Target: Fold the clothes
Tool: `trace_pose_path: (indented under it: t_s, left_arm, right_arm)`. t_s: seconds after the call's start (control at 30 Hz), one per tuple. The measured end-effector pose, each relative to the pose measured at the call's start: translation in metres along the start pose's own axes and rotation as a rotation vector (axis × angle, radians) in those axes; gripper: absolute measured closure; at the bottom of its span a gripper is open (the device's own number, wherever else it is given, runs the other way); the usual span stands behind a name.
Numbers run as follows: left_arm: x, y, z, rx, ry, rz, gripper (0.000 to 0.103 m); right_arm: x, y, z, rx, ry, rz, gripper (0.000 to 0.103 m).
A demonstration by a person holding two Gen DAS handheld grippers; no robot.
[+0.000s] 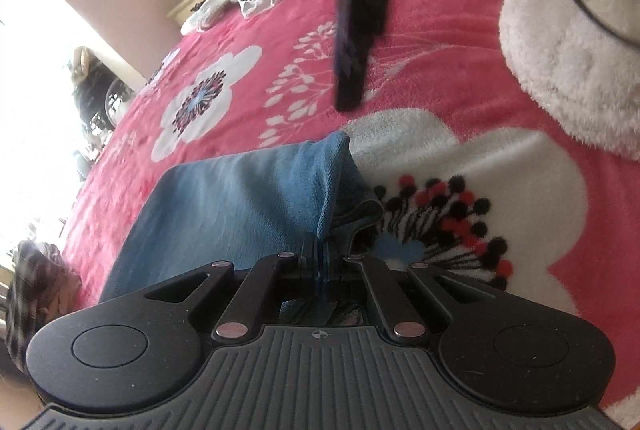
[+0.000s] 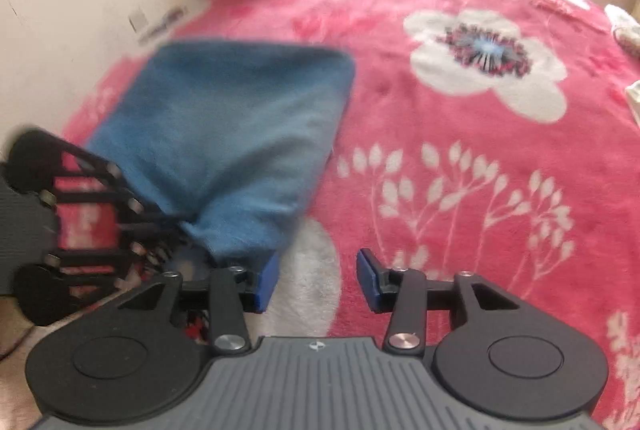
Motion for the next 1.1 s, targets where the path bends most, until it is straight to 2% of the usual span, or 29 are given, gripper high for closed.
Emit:
trace_pose_path:
  t_s: [0.03, 0.07, 0.13, 0.17, 0.27, 0.3, 0.33, 0.43, 0.5, 0.6, 0.77, 0.9, 0.93, 1.1]
  left_arm:
    - [0.0, 0.0, 0.0, -0.001, 0.001, -0.001, 0.103]
    - [0.0, 0.0, 0.0, -0.003, 0.003, -0.002, 0.103]
    - [0.0, 0.001, -0.001, -0.011, 0.0, -0.006, 0.102]
    - [-0.001, 0.001, -0.001, -0.015, -0.001, -0.009, 0.102]
    - [-0.001, 0.001, -0.002, -0.035, -0.008, -0.019, 0.102]
    - [-0.001, 0.0, -0.003, -0.048, -0.013, -0.024, 0.102]
    - [-0.001, 0.0, -0.003, -0.05, -0.016, -0.028, 0.102]
    - [-0.002, 0.001, -0.004, -0.055, -0.029, -0.041, 0.099]
    - [-0.005, 0.003, -0.012, -0.116, -0.053, -0.073, 0.097]
    - [-0.018, 0.008, -0.031, -0.26, -0.089, -0.106, 0.096]
    - [-0.029, 0.019, -0.061, -0.513, -0.043, -0.078, 0.089]
    - [0.0, 0.022, -0.046, -0.485, -0.069, -0.093, 0.086]
    - [0.006, 0.019, -0.04, -0.483, -0.096, -0.121, 0.085]
    - [0.01, 0.014, -0.025, -0.414, -0.092, -0.126, 0.081]
  right_arm:
    - [-0.005, 0.005, -0.002, 0.007, 0.024, 0.017, 0.075]
    - [-0.008, 0.01, -0.006, 0.011, 0.057, 0.032, 0.079]
    - [-0.007, 0.016, -0.021, -0.027, 0.112, 0.04, 0.091]
    - [-0.001, 0.016, -0.029, -0.058, 0.121, 0.029, 0.093]
    - [0.037, -0.003, -0.044, -0.136, 0.078, -0.086, 0.096]
    - [0.052, -0.013, -0.046, -0.14, 0.062, -0.136, 0.102]
    - [0.064, -0.02, -0.045, -0.124, 0.049, -0.176, 0.103]
    - [0.07, -0.026, -0.043, -0.086, 0.031, -0.181, 0.103]
    - [0.07, -0.028, -0.041, -0.054, 0.024, -0.178, 0.103]
    - [0.071, -0.029, -0.038, -0.004, 0.018, -0.175, 0.103]
    - [0.07, -0.032, -0.032, 0.062, 0.019, -0.158, 0.103]
    - [0.064, -0.033, -0.027, 0.152, 0.031, -0.146, 0.103]
    - [0.063, -0.034, -0.024, 0.179, 0.037, -0.145, 0.103]
    - [0.056, -0.034, -0.014, 0.26, 0.057, -0.147, 0.101]
Point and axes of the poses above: each gripper's, at about its wrist camera, not at the fingertips, and x roughly the way its jaws point, z to its right, y to its top, the point moved 3 cm from there along x, roughly the way its jaws point, and after that the axes turned 11 degrees about z, right-handed, at the moved point
